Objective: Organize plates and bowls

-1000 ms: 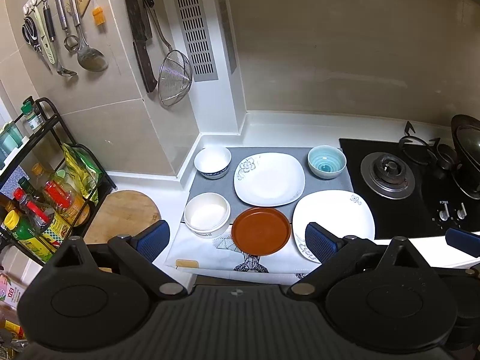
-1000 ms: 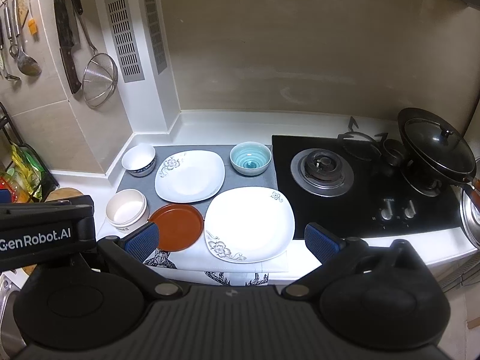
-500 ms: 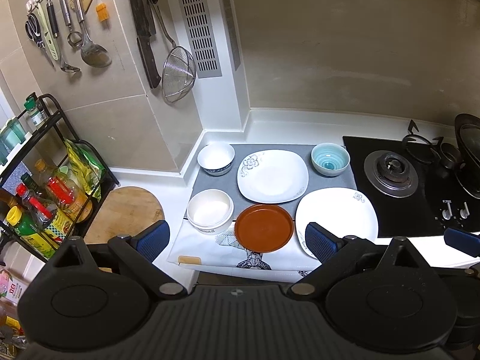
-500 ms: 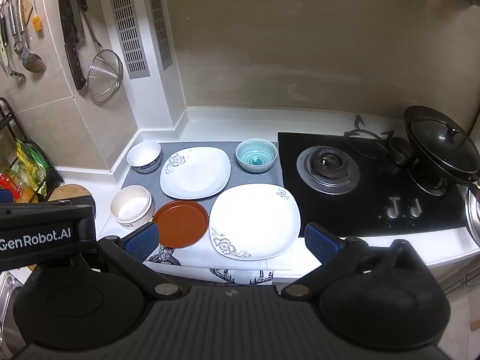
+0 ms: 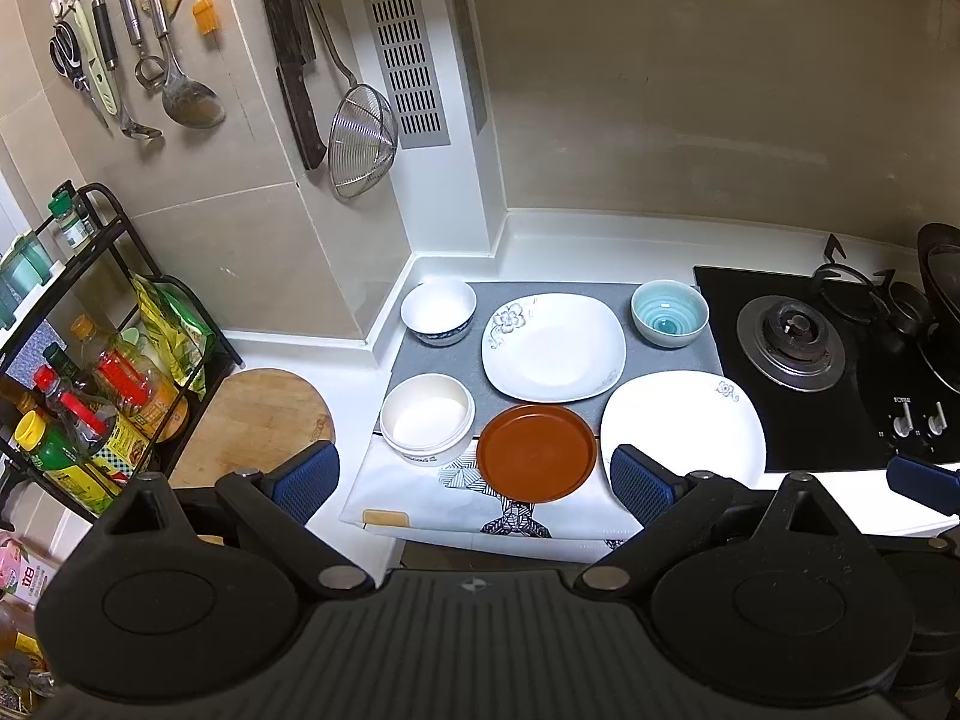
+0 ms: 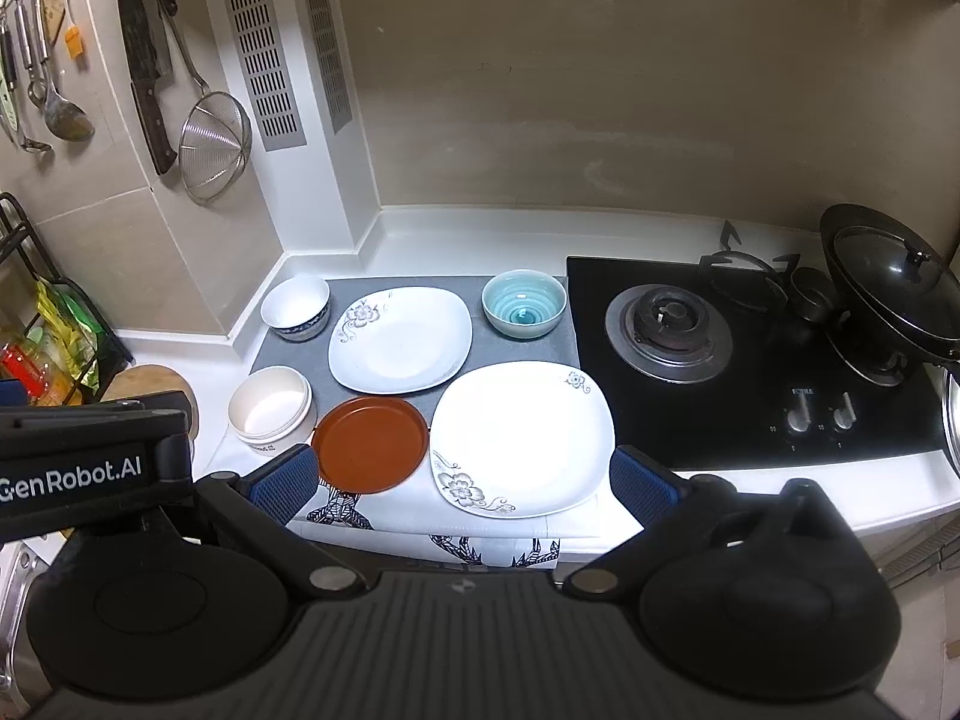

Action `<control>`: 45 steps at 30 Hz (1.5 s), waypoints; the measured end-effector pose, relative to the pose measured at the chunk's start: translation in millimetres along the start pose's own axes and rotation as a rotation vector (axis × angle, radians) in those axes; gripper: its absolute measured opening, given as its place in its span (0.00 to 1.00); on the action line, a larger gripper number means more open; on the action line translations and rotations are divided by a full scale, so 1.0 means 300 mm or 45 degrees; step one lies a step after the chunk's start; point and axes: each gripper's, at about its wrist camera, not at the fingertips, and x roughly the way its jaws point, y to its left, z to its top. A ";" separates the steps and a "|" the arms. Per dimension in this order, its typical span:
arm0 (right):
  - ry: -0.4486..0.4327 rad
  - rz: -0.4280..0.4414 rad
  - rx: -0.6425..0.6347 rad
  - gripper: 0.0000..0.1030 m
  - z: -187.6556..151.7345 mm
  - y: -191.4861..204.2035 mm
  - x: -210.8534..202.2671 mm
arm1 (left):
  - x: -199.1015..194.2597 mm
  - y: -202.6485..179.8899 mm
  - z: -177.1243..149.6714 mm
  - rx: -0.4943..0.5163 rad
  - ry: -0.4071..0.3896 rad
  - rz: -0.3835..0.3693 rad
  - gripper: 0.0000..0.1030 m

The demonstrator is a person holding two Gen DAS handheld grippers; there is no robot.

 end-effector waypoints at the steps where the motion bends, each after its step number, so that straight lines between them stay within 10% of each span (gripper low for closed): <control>1: 0.002 -0.001 0.001 1.00 0.000 0.002 0.003 | 0.004 0.001 0.001 0.001 0.001 -0.002 0.95; 25: 0.099 -0.016 -0.001 1.00 0.069 0.072 0.183 | 0.215 0.059 0.083 0.019 0.100 -0.050 0.95; 45: 0.183 -0.014 0.112 1.00 0.188 0.117 0.636 | 0.824 0.215 0.233 0.008 0.294 -0.375 0.91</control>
